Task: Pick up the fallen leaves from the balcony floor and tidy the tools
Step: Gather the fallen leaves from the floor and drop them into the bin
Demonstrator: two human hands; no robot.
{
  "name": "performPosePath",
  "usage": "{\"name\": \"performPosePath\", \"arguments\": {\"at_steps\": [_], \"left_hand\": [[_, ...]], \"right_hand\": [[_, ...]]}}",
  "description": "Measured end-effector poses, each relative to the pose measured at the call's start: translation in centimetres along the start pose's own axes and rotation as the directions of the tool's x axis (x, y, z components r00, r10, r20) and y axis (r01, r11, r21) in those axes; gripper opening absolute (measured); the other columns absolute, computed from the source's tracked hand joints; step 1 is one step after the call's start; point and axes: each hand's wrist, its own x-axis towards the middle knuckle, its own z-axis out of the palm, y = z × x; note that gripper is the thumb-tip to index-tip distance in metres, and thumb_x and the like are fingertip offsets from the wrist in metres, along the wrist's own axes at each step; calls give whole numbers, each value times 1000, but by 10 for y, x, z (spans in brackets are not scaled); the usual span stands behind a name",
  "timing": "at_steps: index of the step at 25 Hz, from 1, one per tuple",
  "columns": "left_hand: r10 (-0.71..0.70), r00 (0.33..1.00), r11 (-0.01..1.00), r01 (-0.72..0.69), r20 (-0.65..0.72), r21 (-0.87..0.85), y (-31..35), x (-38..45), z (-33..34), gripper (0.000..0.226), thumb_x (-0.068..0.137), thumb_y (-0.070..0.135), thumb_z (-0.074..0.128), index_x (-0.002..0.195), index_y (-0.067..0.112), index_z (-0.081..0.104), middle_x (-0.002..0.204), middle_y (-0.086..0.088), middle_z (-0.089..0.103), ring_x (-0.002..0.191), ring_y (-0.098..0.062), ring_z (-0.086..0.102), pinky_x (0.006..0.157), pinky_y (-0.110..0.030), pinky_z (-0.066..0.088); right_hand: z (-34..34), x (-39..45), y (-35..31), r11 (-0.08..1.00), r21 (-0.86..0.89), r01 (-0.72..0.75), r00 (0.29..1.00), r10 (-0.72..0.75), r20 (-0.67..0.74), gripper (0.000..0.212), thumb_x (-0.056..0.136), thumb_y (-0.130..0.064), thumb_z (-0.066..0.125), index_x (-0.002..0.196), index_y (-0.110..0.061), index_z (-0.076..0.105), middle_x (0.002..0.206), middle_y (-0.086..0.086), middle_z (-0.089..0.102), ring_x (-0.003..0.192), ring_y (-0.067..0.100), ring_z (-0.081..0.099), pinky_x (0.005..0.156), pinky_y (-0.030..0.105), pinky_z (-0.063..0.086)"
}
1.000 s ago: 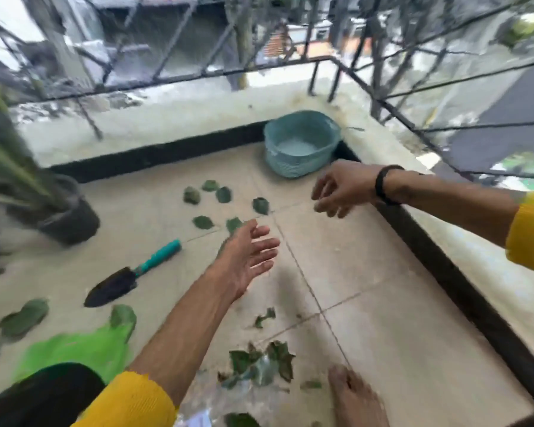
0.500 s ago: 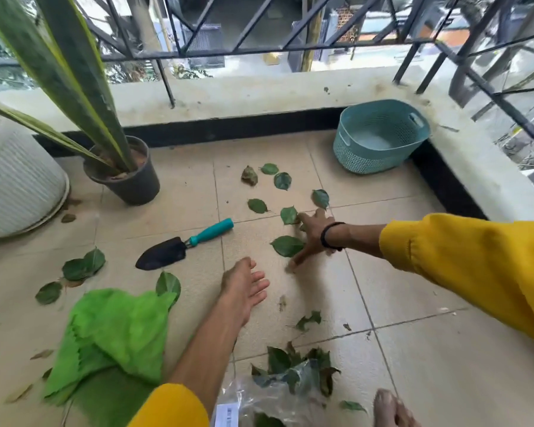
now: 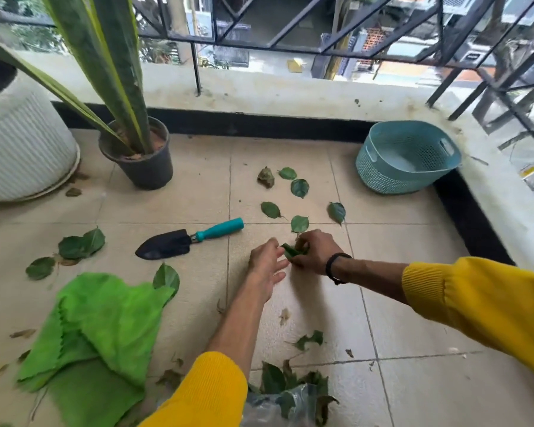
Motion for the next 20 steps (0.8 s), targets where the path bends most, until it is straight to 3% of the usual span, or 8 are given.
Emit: {"name": "performPosePath", "arguments": {"at_steps": [3, 6, 8, 10, 13, 17, 18, 20], "left_hand": [[15, 998, 995, -21, -60, -94, 0, 8, -6, 38, 104, 32, 45, 132, 11, 60, 130, -10, 66, 101, -24, 65, 89, -38, 52], [-86, 995, 943, 95, 41, -319, -2, 14, -12, 49, 104, 46, 40, 128, 9, 62, 126, -17, 67, 106, -30, 67, 100, -47, 52], [-124, 952, 846, 249, 281, -471, -3, 13, -15, 60, 103, 54, 36, 128, 6, 62, 127, -22, 66, 112, -42, 66, 100, -57, 51], [-51, 880, 746, 348, 472, -568, -7, 10, -18, 59, 103, 52, 38, 126, 4, 62, 131, -26, 63, 118, -50, 61, 101, -64, 47], [88, 831, 655, 367, 549, -661, -8, 7, -20, 52, 102, 46, 43, 129, 6, 62, 133, -26, 62, 127, -46, 56, 107, -64, 41], [172, 851, 654, 278, 496, -703, -6, 8, -24, 47, 103, 39, 44, 132, 8, 62, 141, -21, 58, 132, -40, 54, 113, -56, 38], [190, 854, 658, 256, 485, -708, -6, 7, -27, 44, 103, 37, 43, 129, 7, 64, 142, -21, 57, 129, -40, 55, 115, -54, 36], [207, 862, 655, 229, 463, -720, -6, 7, -34, 41, 104, 35, 44, 124, 6, 65, 139, -21, 59, 121, -40, 60, 116, -53, 36]], "right_hand": [[-21, 8, -15, 979, 157, -130, 989, 117, 90, 16, 74, -16, 84, 86, -12, 74, 85, 4, 74, 81, 21, 70, 71, 32, 58], [-50, 7, -46, 907, 408, -108, 964, -5, 264, 15, 78, -7, 83, 87, -8, 72, 86, 10, 76, 80, 23, 75, 81, 41, 62], [-67, 2, -67, 980, 139, 146, 928, -184, 324, 19, 80, -18, 83, 96, -18, 74, 94, -3, 75, 87, 15, 72, 80, 34, 61], [-74, -7, -85, 907, -183, 379, 879, -291, 378, 28, 80, -28, 83, 107, -28, 73, 98, -15, 69, 88, 7, 66, 73, 25, 57], [-85, -13, -97, 865, -248, 437, 841, -294, 454, 35, 84, -35, 78, 118, -30, 69, 102, -16, 64, 87, 5, 63, 65, 19, 50], [-129, 10, -82, 973, 209, 102, 918, -173, 356, 25, 93, -19, 69, 116, -8, 68, 110, 8, 72, 82, 21, 76, 69, 34, 63], [-137, 22, -70, 962, 269, 37, 953, -115, 280, 21, 93, -15, 68, 112, -5, 68, 105, 13, 74, 81, 23, 76, 71, 37, 64], [-144, 45, -35, 981, 183, -61, 990, 36, 139, 22, 92, -18, 71, 110, -6, 68, 104, 18, 74, 81, 23, 76, 74, 38, 64]]}}
